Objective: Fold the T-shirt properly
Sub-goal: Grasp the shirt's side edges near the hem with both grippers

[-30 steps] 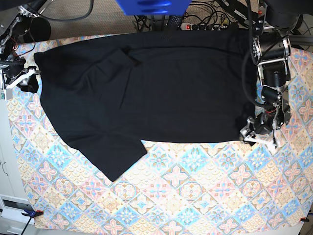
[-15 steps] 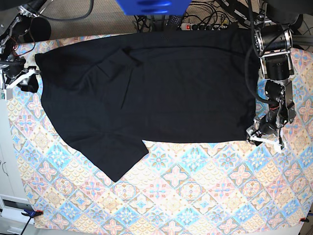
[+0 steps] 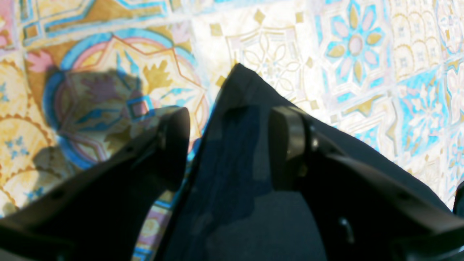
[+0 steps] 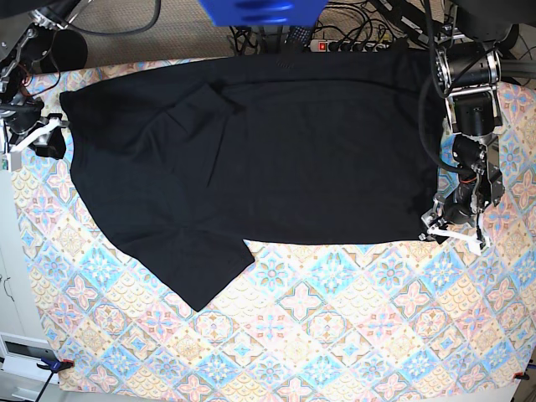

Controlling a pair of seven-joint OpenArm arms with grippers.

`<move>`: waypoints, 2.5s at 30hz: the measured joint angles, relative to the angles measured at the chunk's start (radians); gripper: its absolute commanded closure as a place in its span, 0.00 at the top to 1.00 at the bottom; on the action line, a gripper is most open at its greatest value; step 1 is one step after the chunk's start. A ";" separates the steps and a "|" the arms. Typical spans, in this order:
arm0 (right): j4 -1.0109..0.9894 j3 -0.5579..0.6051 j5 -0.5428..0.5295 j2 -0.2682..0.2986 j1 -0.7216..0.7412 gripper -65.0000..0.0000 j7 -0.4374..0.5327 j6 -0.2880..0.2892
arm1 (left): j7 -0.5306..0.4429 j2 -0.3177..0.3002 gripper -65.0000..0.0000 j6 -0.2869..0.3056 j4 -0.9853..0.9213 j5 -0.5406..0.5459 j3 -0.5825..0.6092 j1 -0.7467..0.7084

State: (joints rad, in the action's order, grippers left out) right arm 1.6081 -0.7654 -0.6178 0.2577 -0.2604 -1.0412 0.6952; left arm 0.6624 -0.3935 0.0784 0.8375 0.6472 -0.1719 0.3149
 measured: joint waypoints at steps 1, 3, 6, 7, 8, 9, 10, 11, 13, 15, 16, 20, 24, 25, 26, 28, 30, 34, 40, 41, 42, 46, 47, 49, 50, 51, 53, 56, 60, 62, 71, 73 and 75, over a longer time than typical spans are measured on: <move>0.000 0.000 0.000 0.000 0.000 0.31 0.000 0.000 | -0.003 0.000 0.52 0.001 0.000 0.000 0.000 -0.002; 0.000 0.000 0.000 0.000 0.000 0.31 0.000 0.000 | -0.003 0.002 0.52 0.000 0.000 0.003 0.000 -0.005; 0.000 0.000 0.000 0.000 0.000 0.31 0.000 0.000 | -0.002 0.011 0.52 0.000 0.000 0.000 0.003 -0.014; 0.000 0.000 0.000 0.000 0.000 0.31 0.000 0.000 | -0.007 0.018 0.52 0.000 0.000 -0.006 0.003 -0.016; 0.000 0.000 0.000 0.000 0.000 0.31 0.000 0.000 | -0.012 0.026 0.52 0.000 0.000 -0.004 0.003 -0.015; 0.000 0.000 0.000 0.000 0.000 0.31 0.000 0.000 | -0.012 0.033 0.52 0.001 0.000 -0.004 0.003 -0.013; 0.000 0.000 0.000 0.000 0.000 0.31 0.000 0.000 | -0.011 0.037 0.52 0.003 0.000 -0.003 0.005 -0.012; 0.000 0.000 0.000 0.000 0.000 0.31 0.000 0.000 | -0.014 0.041 0.52 0.005 -0.008 -0.003 0.005 -0.010; 0.000 0.000 -0.001 0.000 0.000 0.31 0.000 0.000 | -0.032 0.047 0.52 0.006 -0.028 0.000 0.004 -0.007; 0.000 0.000 0.000 0.000 0.000 0.31 0.000 0.000 | -0.035 0.047 0.49 0.010 -0.034 0.001 0.002 -0.007; 0.000 0.000 0.000 0.000 0.000 0.31 0.000 0.000 | -0.036 0.047 0.45 0.012 -0.034 0.003 0.003 -0.007; 0.000 0.000 -0.003 0.000 0.000 0.31 0.000 0.000 | -0.047 0.064 0.18 0.005 -0.034 0.003 0.060 0.000; 0.000 0.000 -0.003 0.000 0.000 0.31 0.000 0.000 | -0.040 0.079 0.00 0.008 -0.034 0.011 0.075 0.003; 0.000 0.000 -0.003 0.000 0.000 0.31 0.000 0.000 | -0.039 0.083 0.00 0.008 -0.034 0.011 0.075 0.004; 0.000 0.000 -0.003 0.001 0.000 0.31 0.000 0.000 | -0.039 0.085 0.00 0.008 -0.034 0.011 0.075 0.006; 0.000 0.000 0.008 0.003 0.000 0.31 0.000 0.000 | -0.033 0.086 0.00 0.007 -0.035 0.008 0.074 0.012; 0.000 0.008 0.047 0.006 0.009 0.31 -0.002 0.000 | -0.023 0.086 0.00 0.007 -0.035 0.007 0.074 0.016; -0.003 0.114 0.212 0.052 0.074 0.31 -0.005 -0.001 | 0.007 0.093 0.00 0.022 0.066 0.002 0.100 -0.005; -0.011 0.300 0.405 0.043 0.224 0.31 -0.001 0.007 | 0.098 0.094 0.00 0.034 0.298 0.011 0.145 -0.041; -0.021 0.329 0.428 0.045 0.258 0.31 0.009 0.008 | 0.107 0.091 0.00 0.031 0.336 0.008 0.143 -0.058; -0.040 0.352 0.435 0.049 0.293 0.31 0.020 0.007 | 0.112 0.088 0.00 0.031 0.372 0.004 0.143 -0.081; -0.220 0.407 0.445 0.063 0.401 0.31 0.021 0.008 | 0.124 0.072 0.00 0.031 0.479 0.004 0.147 -0.149; -0.274 0.416 0.451 0.073 0.421 0.31 0.020 0.010 | 0.122 0.061 0.00 0.033 0.507 0.010 0.147 -0.166; -0.373 0.441 0.462 0.095 0.462 0.31 0.058 -0.004 | 0.119 0.051 0.00 0.033 0.547 0.006 0.144 -0.192; -0.414 0.461 0.463 0.108 0.484 0.31 0.091 -0.001 | 0.114 0.047 0.00 0.031 0.562 0.008 0.140 -0.208; -0.453 0.487 0.459 0.119 0.503 0.31 0.129 0.001 | 0.117 0.049 0.00 0.033 0.574 0.006 0.128 -0.222; -0.536 0.551 0.450 0.141 0.541 0.31 0.199 0.000 | 0.121 0.058 0.00 0.035 0.599 0.008 0.095 -0.259; -0.634 0.644 0.450 0.161 0.560 0.31 0.263 0.001 | 0.121 0.051 0.00 0.031 0.627 0.003 0.073 -0.298; -0.747 0.751 0.463 0.179 0.608 0.41 0.324 0.002 | 0.119 0.051 0.00 0.032 0.671 0.005 0.076 -0.333; -0.791 0.767 0.457 0.178 0.648 0.48 0.364 0.003 | 0.119 0.056 0.00 0.035 0.692 0.008 0.076 -0.350; -0.951 0.769 0.484 0.192 0.721 0.60 0.480 0.000 | 0.118 0.058 0.00 0.042 0.703 0.011 0.050 -0.395; -0.996 0.768 0.530 0.190 0.761 0.60 0.539 0.000 | 0.123 0.054 0.00 0.039 0.703 0.004 0.047 -0.399; -1.039 0.764 0.591 0.186 0.791 0.60 0.613 0.000 | 0.119 0.051 0.00 0.039 0.703 0.004 0.044 -0.397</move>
State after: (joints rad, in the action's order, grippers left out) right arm 0.5690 -0.0010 -0.0269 0.4438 0.5304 -0.4278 0.6956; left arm 0.7818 -0.3420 0.1169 1.5410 0.6514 -0.1280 -0.0826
